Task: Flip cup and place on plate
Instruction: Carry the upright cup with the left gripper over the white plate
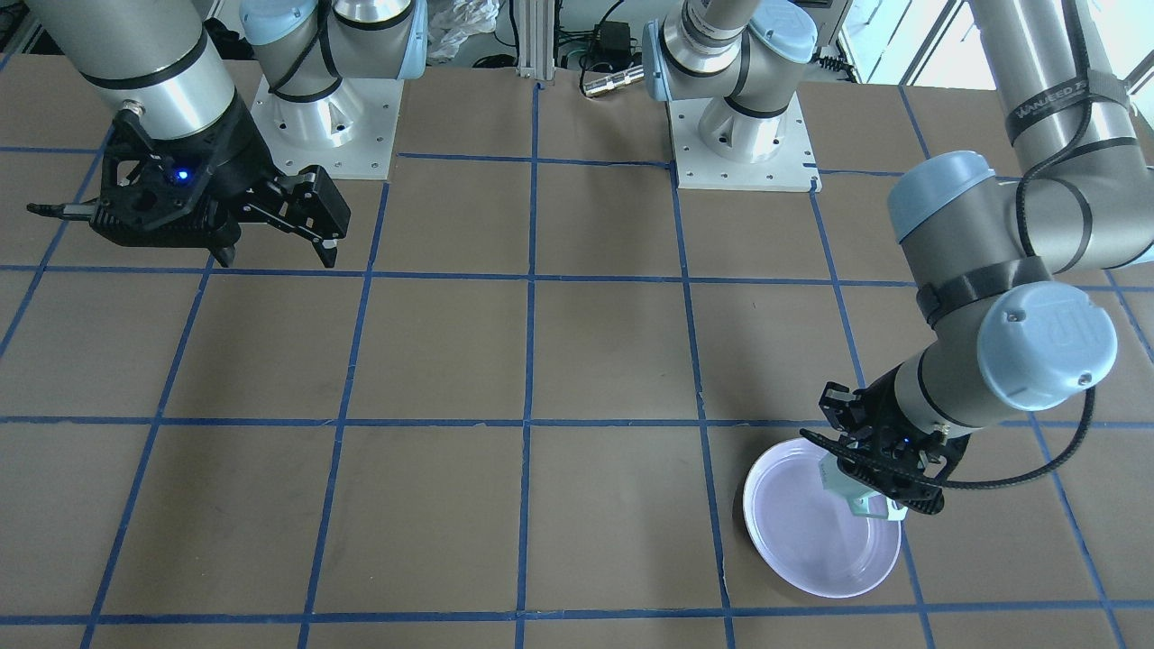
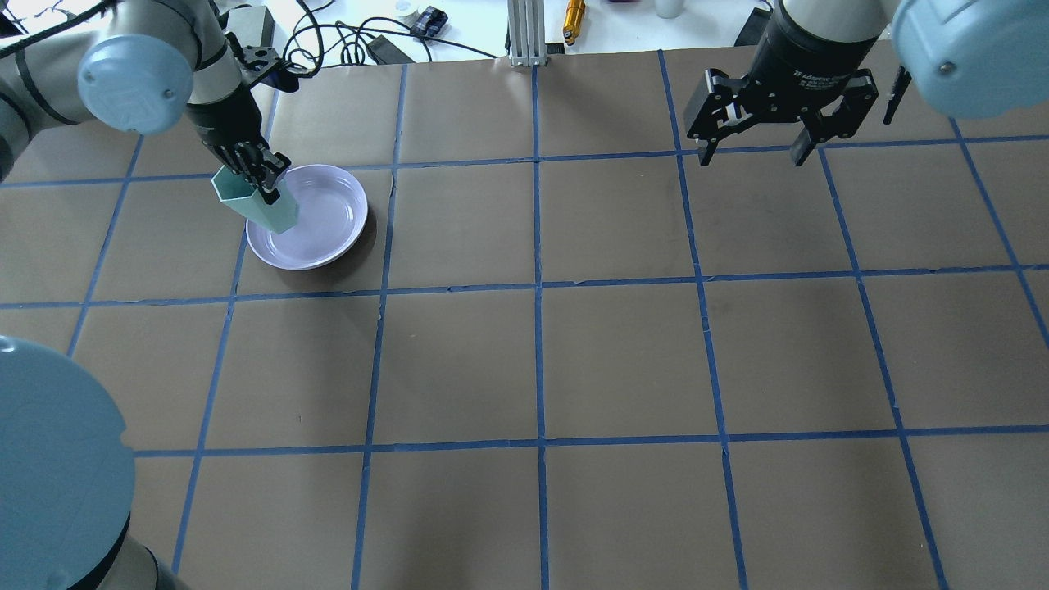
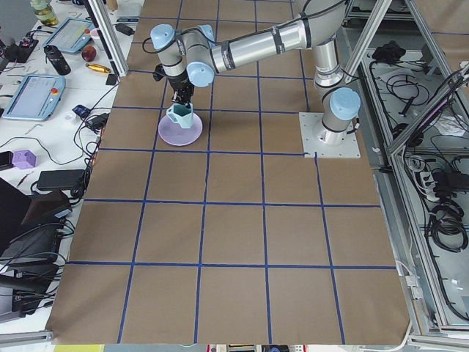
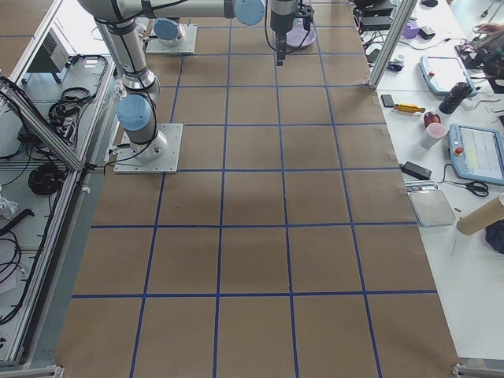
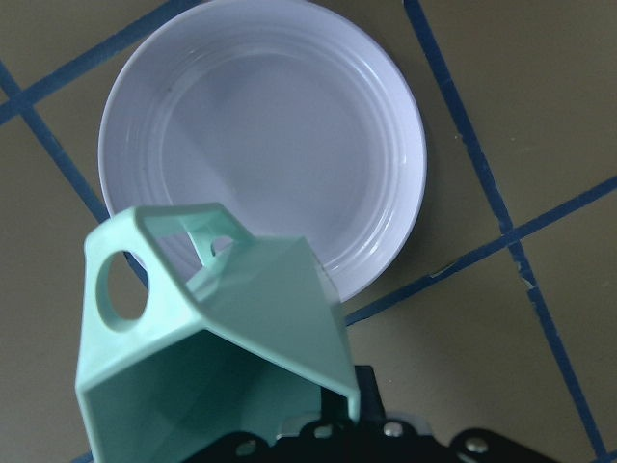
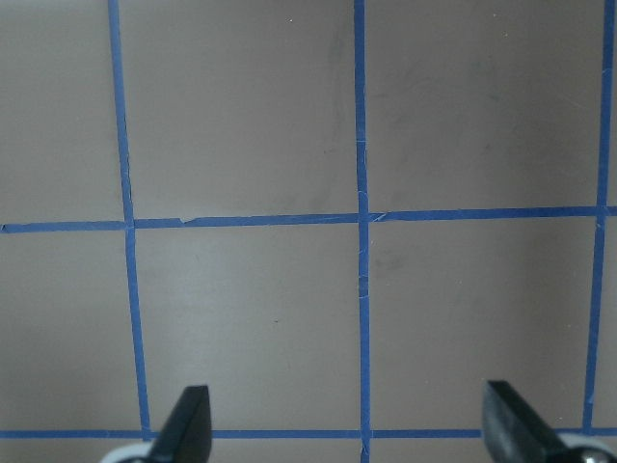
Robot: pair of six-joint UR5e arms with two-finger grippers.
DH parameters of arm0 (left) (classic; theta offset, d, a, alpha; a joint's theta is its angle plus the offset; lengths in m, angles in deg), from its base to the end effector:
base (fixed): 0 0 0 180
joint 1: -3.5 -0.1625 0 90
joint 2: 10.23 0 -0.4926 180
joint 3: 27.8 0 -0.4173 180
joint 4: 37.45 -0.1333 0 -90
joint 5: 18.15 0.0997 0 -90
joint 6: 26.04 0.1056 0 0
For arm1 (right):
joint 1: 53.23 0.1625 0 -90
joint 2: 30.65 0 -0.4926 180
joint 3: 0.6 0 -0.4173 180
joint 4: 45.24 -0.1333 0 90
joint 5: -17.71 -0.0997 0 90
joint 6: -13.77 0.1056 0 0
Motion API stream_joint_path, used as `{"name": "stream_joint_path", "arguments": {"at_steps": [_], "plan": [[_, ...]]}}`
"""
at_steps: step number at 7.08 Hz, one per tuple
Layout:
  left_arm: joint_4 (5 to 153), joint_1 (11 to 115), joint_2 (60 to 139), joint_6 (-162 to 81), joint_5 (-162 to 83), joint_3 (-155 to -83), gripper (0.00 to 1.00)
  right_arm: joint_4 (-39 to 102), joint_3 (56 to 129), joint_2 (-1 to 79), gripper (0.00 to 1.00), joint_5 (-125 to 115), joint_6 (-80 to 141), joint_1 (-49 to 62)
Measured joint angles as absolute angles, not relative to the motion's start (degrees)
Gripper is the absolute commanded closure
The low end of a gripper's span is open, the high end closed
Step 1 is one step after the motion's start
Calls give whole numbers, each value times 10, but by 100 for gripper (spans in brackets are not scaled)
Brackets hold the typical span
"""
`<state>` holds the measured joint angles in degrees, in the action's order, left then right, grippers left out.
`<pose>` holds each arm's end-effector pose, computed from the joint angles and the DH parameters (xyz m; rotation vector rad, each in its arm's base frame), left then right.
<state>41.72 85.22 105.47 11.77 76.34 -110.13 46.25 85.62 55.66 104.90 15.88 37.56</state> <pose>-0.0235 -0.7069 0.3603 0.8001 3.0058 0.2278 0.1461 -0.5496 0.5521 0.0346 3.0914 -0.0407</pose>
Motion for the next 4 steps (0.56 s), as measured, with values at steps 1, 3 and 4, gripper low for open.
{"name": "stream_joint_path", "arguments": {"at_steps": [1, 3, 4], "plan": [[401, 862, 1063, 118, 766, -1110, 100, 463, 856, 557, 0, 1049, 159, 376], [377, 868, 1079, 119, 768, -1117, 100, 463, 856, 557, 0, 1049, 159, 376], [366, 868, 1087, 119, 769, -1118, 100, 463, 856, 557, 0, 1049, 159, 376]]}}
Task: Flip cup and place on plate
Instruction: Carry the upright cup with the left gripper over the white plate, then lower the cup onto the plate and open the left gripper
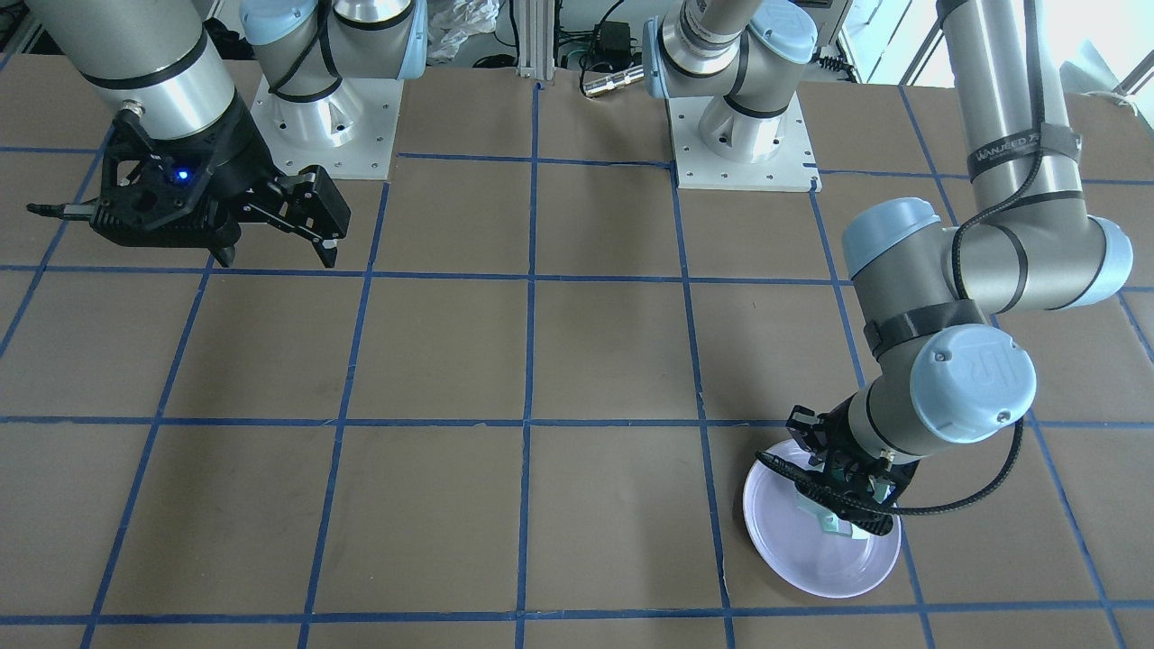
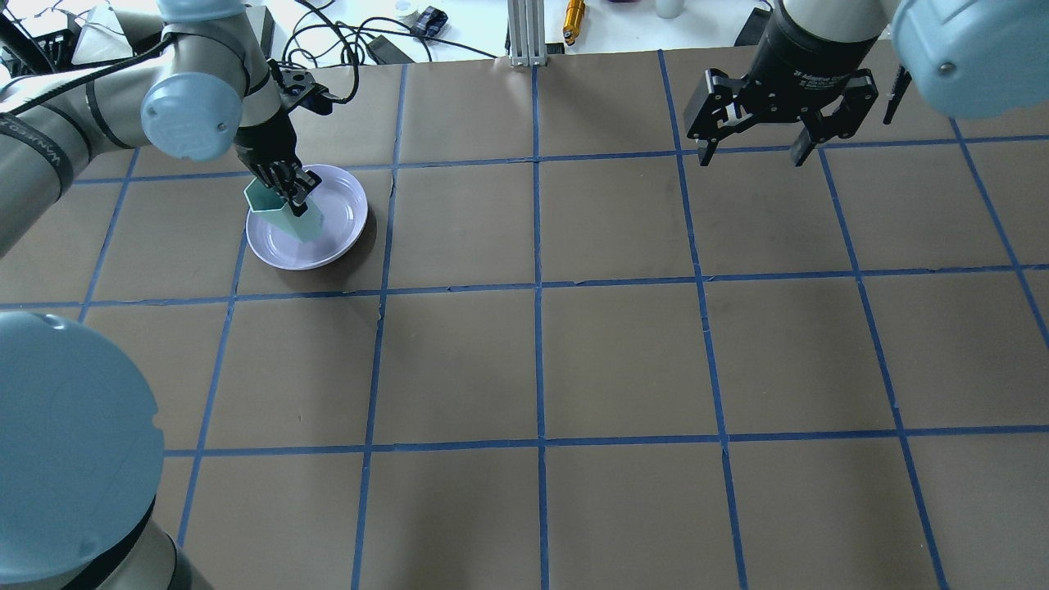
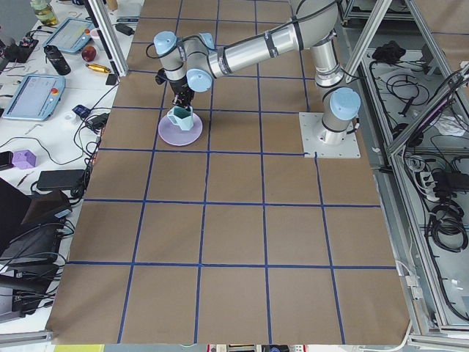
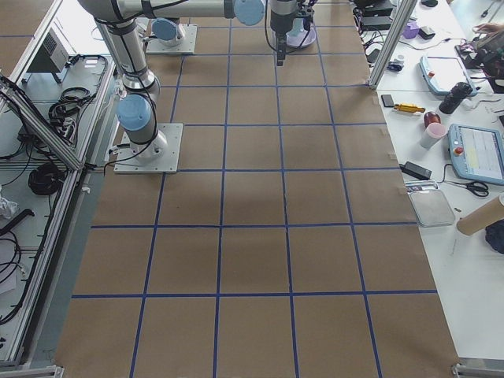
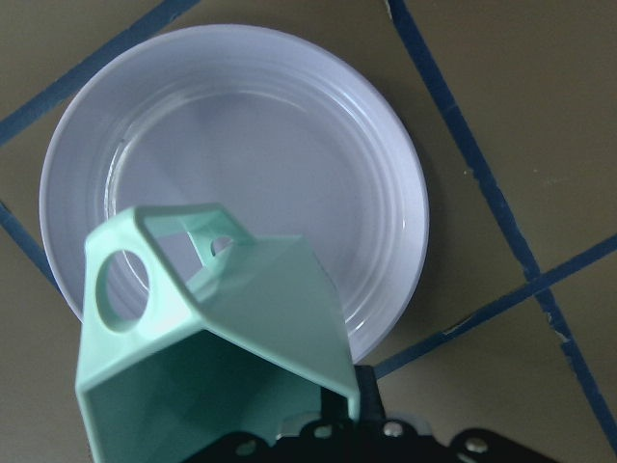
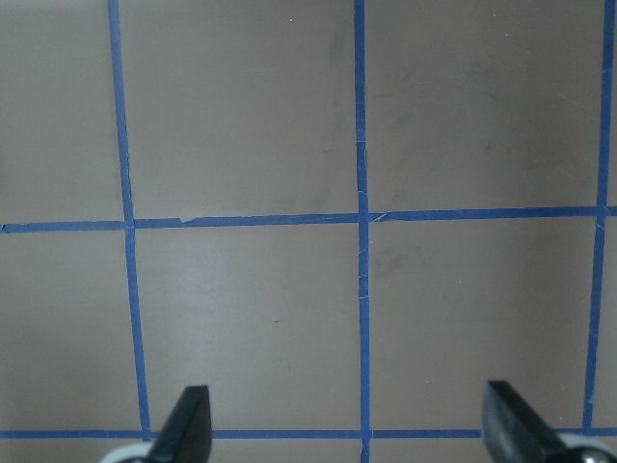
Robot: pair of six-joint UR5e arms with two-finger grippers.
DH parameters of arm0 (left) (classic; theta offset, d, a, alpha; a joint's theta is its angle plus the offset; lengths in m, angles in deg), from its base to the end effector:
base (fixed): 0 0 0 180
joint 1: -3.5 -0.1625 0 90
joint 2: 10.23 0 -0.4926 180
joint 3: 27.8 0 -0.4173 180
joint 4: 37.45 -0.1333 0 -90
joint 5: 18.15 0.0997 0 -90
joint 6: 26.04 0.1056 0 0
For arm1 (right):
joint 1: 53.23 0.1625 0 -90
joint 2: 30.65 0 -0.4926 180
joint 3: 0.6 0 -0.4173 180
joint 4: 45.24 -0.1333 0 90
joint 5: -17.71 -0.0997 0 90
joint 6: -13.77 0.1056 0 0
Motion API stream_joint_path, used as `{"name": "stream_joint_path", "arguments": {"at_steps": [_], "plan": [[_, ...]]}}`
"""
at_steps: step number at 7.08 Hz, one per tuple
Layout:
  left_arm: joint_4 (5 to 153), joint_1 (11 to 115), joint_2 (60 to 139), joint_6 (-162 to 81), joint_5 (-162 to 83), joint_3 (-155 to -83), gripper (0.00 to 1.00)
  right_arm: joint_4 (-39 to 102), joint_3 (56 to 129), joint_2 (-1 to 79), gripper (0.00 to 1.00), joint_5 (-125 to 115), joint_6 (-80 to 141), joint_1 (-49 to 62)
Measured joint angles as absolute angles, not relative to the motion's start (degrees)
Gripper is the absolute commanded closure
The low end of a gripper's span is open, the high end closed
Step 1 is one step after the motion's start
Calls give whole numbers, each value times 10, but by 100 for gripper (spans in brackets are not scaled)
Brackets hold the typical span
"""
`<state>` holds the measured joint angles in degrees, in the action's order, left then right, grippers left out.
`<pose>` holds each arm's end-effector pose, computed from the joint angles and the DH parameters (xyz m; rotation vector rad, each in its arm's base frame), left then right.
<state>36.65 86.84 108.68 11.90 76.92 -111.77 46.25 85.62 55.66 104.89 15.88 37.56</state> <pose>-0.0409 -0.7184 0.3149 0.8432 2.9808 0.2268 0.1461 -0.5496 0.5521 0.0346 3.0912 -0.0407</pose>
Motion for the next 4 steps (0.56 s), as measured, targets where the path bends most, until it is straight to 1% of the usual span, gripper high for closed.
{"name": "stream_joint_path", "arguments": {"at_steps": [1, 2, 4], "plan": [[362, 869, 1092, 118, 771, -1118, 29, 462, 856, 557, 0, 1049, 159, 376], [360, 870, 1097, 118, 772, -1119, 0, 463, 856, 557, 0, 1049, 159, 376], [357, 870, 1103, 116, 773, -1119, 0, 463, 856, 557, 0, 1049, 159, 376]]}}
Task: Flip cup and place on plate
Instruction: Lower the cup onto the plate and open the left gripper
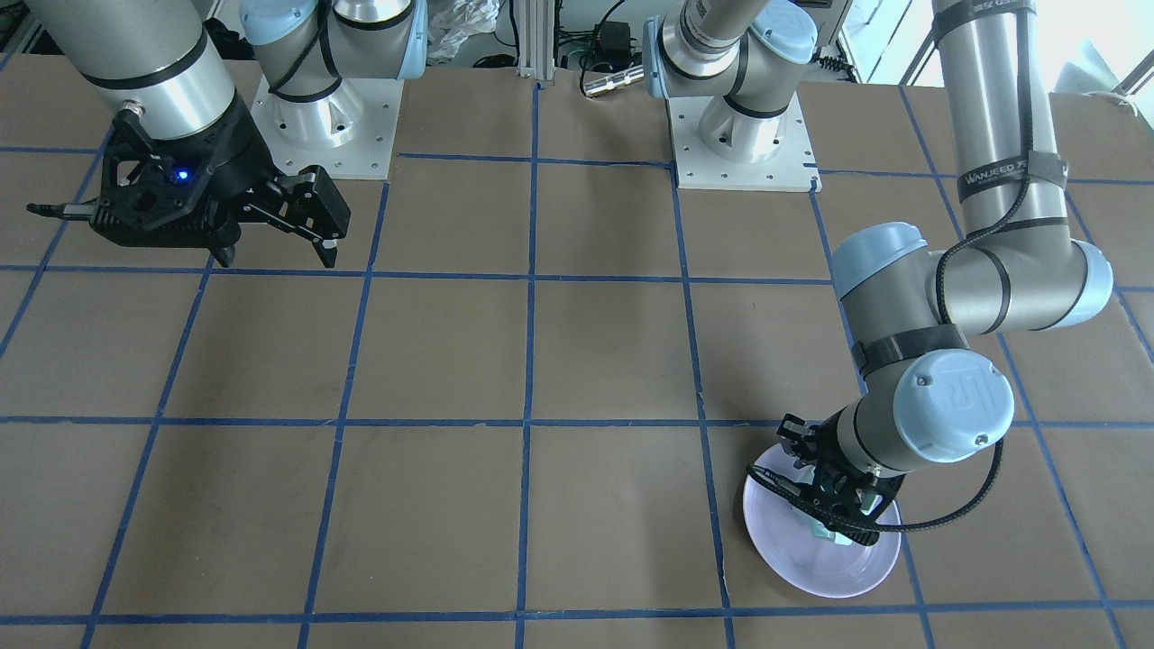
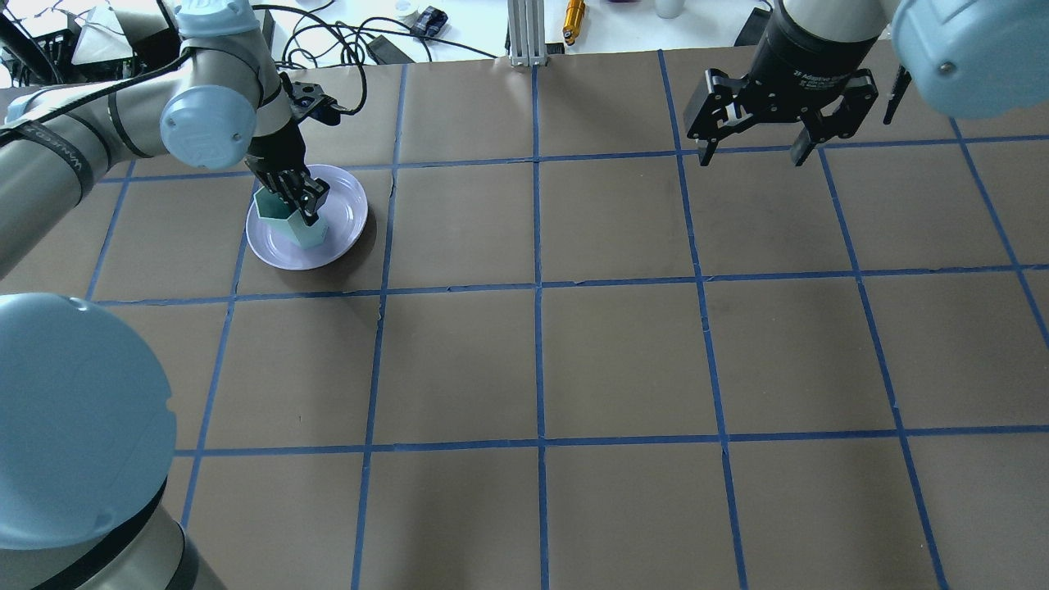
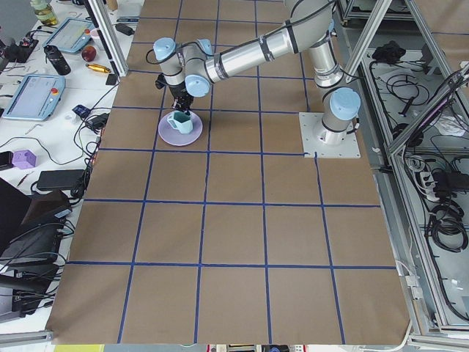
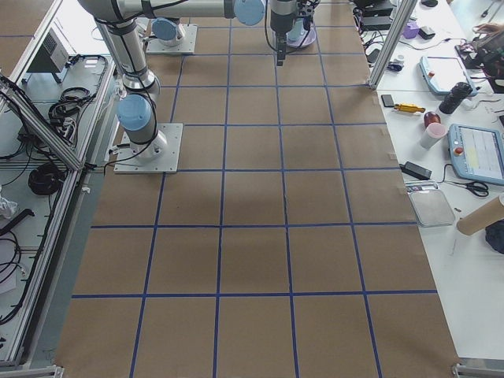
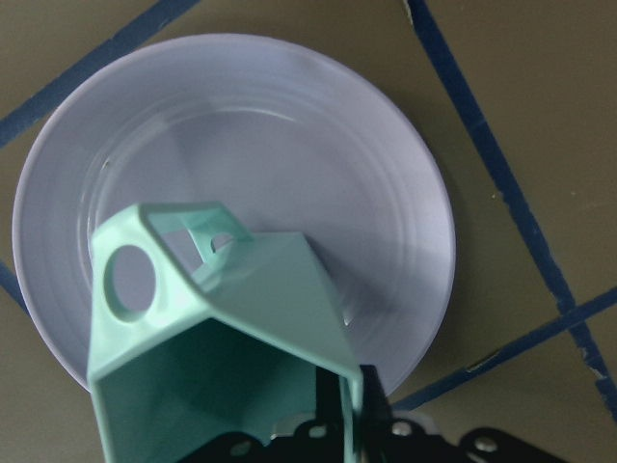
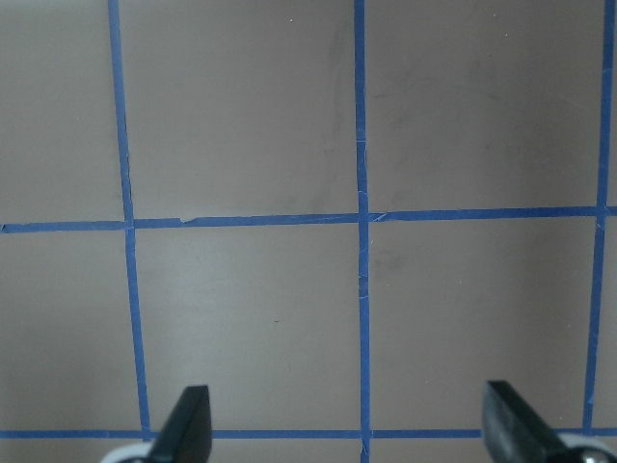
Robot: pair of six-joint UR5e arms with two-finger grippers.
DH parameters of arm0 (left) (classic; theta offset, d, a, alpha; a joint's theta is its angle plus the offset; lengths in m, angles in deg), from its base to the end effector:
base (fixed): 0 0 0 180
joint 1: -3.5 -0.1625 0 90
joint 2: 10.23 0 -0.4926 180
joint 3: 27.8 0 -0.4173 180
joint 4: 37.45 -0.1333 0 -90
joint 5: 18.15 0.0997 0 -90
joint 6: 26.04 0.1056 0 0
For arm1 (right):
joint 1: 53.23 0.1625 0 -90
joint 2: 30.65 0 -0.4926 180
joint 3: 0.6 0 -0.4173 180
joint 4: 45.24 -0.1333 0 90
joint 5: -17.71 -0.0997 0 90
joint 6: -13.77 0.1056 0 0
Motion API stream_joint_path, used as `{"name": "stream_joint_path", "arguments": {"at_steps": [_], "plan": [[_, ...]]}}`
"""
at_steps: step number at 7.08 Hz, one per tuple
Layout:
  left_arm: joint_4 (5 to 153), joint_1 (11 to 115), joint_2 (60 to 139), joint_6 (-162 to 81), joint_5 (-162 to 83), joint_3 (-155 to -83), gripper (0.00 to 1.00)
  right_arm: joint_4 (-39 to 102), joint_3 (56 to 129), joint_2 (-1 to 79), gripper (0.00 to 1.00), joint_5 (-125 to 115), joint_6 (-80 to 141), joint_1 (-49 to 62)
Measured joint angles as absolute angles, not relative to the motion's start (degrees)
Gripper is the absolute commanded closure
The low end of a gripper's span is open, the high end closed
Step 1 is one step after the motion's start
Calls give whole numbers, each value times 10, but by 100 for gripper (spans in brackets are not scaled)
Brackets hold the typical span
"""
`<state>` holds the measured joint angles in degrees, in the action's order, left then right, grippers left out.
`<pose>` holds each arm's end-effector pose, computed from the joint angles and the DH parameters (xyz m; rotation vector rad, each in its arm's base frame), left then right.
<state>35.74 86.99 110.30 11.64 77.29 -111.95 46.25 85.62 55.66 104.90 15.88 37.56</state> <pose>-0.0416 -0.7232 0.2948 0.8413 2.9786 0.2526 0.1461 -0.5496 0.5521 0.0346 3.0914 -0.0407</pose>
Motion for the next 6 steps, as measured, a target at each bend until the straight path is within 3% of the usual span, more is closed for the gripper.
{"name": "stream_joint_path", "arguments": {"at_steps": [6], "plan": [[482, 874, 956, 81, 767, -1115, 0, 463, 856, 557, 0, 1049, 159, 376]]}}
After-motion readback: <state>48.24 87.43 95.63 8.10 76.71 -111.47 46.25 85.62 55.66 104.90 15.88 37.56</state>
